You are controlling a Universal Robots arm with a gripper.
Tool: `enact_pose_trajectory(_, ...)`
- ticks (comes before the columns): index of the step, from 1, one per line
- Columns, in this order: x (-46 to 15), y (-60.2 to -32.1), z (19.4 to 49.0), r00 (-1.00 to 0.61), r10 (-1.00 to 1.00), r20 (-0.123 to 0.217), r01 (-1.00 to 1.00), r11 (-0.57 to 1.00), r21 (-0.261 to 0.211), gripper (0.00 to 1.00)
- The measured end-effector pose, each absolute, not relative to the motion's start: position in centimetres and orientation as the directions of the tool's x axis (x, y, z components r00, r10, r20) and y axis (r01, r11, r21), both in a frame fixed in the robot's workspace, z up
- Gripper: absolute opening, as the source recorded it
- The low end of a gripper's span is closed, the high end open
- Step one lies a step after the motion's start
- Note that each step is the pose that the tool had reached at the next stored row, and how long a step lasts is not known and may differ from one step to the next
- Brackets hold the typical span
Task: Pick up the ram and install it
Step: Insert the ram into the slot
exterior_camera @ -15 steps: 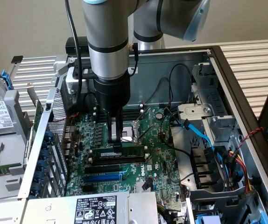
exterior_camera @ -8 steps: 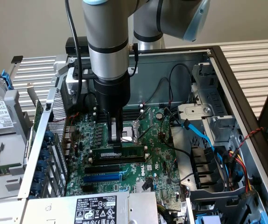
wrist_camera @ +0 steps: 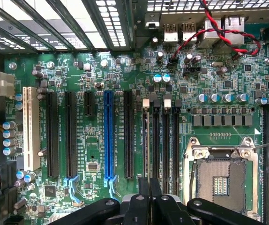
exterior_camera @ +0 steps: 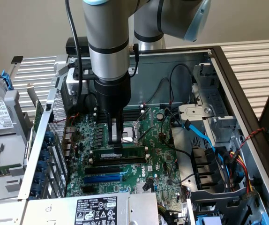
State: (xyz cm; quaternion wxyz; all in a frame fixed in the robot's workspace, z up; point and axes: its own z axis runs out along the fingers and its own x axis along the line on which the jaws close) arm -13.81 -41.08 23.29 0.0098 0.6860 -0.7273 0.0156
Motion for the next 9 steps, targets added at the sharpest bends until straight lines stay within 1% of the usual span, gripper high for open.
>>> enact_pose_trajectory(9, -13.81, -41.08, 23.12, -0.059, -0.998, 0.035, -0.998, 0.058, -0.009, 0.12)
